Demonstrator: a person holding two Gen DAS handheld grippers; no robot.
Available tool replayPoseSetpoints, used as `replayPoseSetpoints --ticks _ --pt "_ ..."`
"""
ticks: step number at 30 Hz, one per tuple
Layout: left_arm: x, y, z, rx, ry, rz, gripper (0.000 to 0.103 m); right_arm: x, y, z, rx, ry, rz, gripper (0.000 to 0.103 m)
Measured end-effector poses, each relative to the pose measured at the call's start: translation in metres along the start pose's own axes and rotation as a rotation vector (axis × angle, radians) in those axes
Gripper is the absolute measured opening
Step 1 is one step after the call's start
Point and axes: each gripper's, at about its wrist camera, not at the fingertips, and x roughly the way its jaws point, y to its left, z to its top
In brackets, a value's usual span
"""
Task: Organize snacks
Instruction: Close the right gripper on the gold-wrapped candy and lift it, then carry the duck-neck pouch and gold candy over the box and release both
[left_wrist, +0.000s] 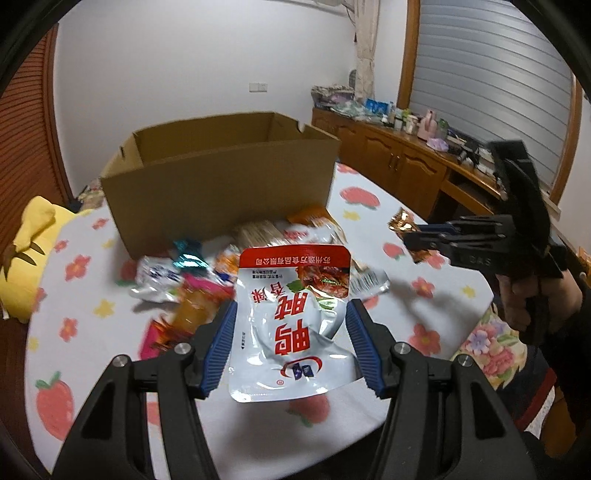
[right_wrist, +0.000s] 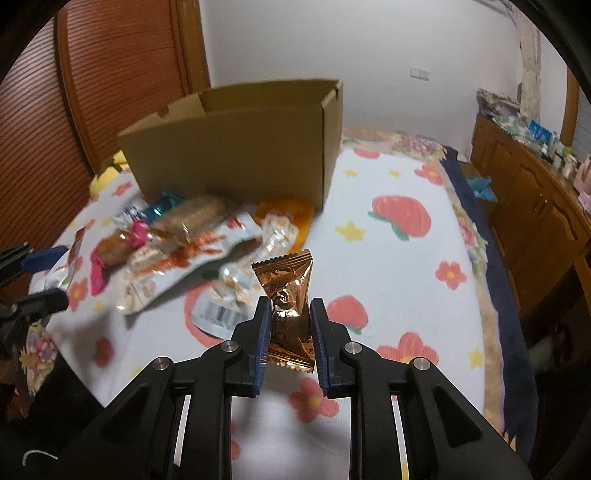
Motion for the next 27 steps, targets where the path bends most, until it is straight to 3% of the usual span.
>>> replayPoseSetpoints --ticks 11,27 --pt "-0.015 0.035 0.042 0.011 -0.071 0.055 0.06 -0.022 0.027 0.034 -0.04 -0.091 0.054 0.02" --pt "0.019 0.081 0.119 0.021 -0.095 0.09 0.06 -0.001 0.04 0.116 -0.08 -0.163 0.11 0.02"
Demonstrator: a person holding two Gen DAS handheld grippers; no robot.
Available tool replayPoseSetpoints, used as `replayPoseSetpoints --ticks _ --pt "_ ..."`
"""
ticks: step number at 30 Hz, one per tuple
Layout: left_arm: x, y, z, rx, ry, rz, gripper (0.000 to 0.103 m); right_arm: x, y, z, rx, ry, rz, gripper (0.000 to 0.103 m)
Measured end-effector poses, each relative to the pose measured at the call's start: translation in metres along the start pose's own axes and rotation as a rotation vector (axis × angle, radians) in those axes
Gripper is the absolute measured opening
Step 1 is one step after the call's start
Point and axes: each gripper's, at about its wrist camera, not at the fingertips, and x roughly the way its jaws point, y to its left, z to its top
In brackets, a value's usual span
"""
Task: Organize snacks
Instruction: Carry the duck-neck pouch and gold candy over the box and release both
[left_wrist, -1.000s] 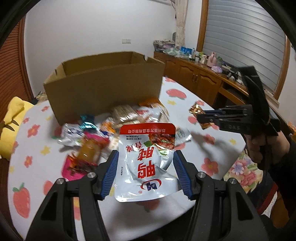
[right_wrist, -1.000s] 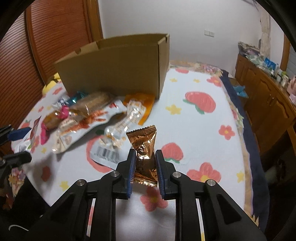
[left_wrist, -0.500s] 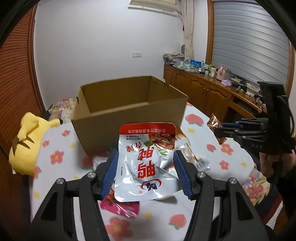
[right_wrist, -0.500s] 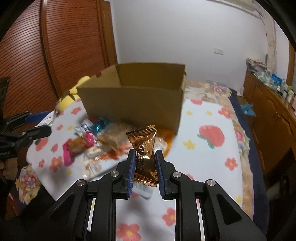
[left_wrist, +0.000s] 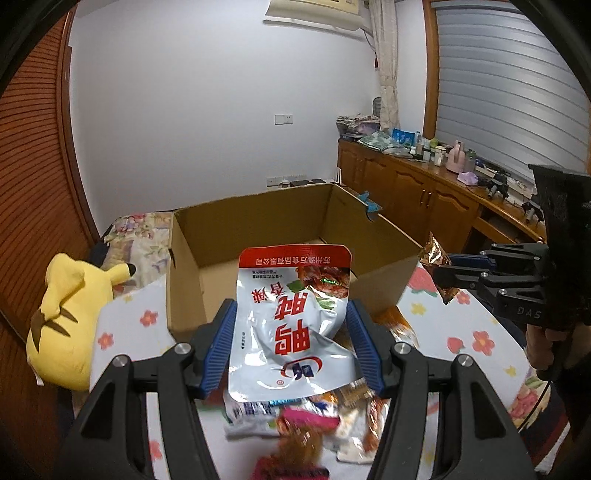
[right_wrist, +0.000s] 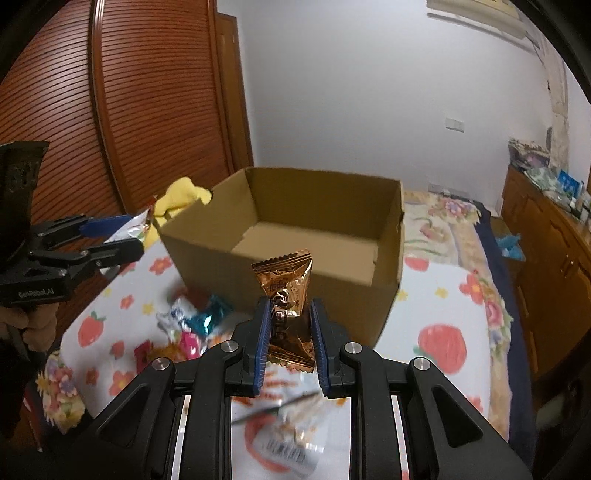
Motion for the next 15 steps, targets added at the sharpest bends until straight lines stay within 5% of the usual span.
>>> replayPoseSetpoints --ticks 15 --pt "0.068 0.022 0.032 0.003 0.052 0.0 0.06 0.069 -0.023 0.042 -0.004 0.039 0.017 0.02"
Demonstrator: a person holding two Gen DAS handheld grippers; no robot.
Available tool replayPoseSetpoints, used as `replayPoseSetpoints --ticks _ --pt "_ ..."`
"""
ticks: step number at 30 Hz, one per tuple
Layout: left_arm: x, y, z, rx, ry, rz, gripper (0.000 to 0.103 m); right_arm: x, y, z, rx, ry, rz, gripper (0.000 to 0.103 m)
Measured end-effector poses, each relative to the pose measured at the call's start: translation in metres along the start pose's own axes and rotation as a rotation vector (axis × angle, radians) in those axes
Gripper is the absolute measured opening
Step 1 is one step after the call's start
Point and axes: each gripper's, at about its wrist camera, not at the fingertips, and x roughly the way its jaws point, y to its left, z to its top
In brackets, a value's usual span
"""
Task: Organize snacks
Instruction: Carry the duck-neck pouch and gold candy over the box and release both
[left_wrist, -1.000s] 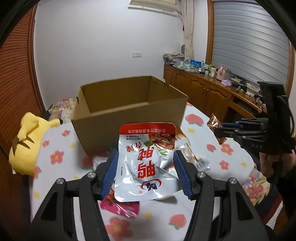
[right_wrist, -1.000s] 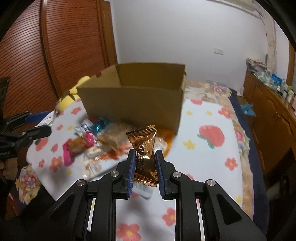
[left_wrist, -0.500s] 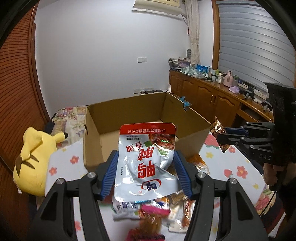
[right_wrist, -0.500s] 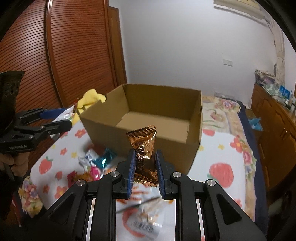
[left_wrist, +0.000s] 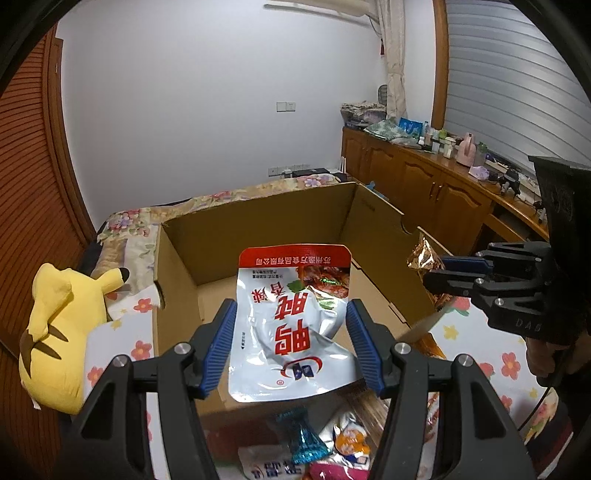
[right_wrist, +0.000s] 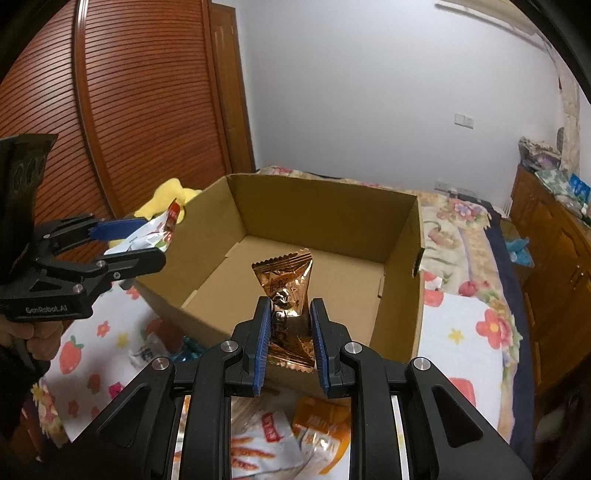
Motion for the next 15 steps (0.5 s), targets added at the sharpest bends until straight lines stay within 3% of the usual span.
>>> replayPoseSetpoints --ticks 10,15 --pt "0.024 0.007 0.01 -0.001 0.024 0.003 0.06 0.027 -0.008 0.006 0.0 0.038 -0.011 0.02" --pt "0.031 0.006 0.011 0.005 0.036 0.005 0.06 0.034 -0.011 0.004 0.012 0.053 -0.007 0.026"
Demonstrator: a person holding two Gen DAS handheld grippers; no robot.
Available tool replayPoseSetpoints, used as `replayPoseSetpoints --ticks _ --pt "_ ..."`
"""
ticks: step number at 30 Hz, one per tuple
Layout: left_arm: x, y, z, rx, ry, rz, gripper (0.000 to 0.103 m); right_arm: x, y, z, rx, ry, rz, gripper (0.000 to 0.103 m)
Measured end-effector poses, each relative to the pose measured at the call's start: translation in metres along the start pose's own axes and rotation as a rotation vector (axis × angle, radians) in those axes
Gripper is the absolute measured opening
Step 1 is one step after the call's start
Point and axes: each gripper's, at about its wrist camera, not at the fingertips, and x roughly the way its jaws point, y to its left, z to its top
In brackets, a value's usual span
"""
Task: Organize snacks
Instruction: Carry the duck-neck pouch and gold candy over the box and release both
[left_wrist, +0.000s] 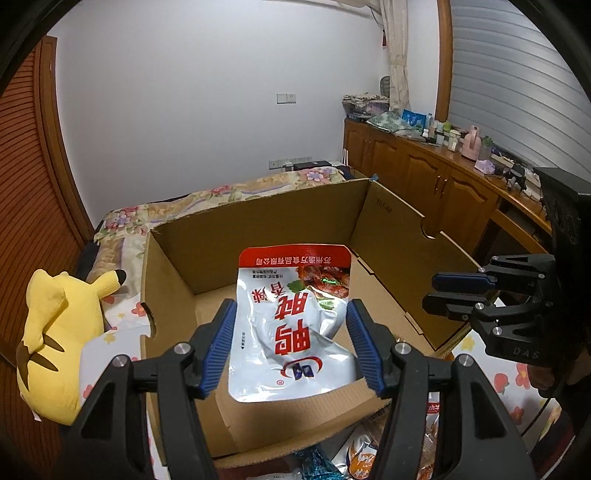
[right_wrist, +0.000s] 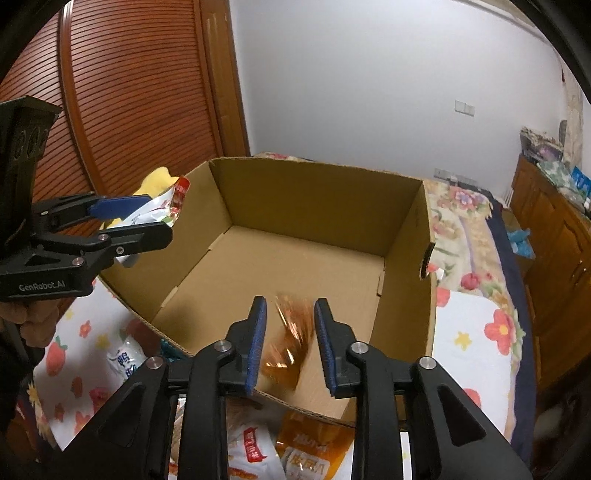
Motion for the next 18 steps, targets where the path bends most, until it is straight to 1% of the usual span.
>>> replayPoseSetpoints --ticks 11,18 --pt "0.017 0.002 0.006 -0.015 0.035 0.014 0.062 -0.007 -0.004 -0.009 0.013 0.002 -0.003 0.031" --pt "0.021 0.001 0.006 -0.018 0.03 0.018 0.062 -0.015 -0.006 -0.016 0.023 0.0 -0.011 0.033"
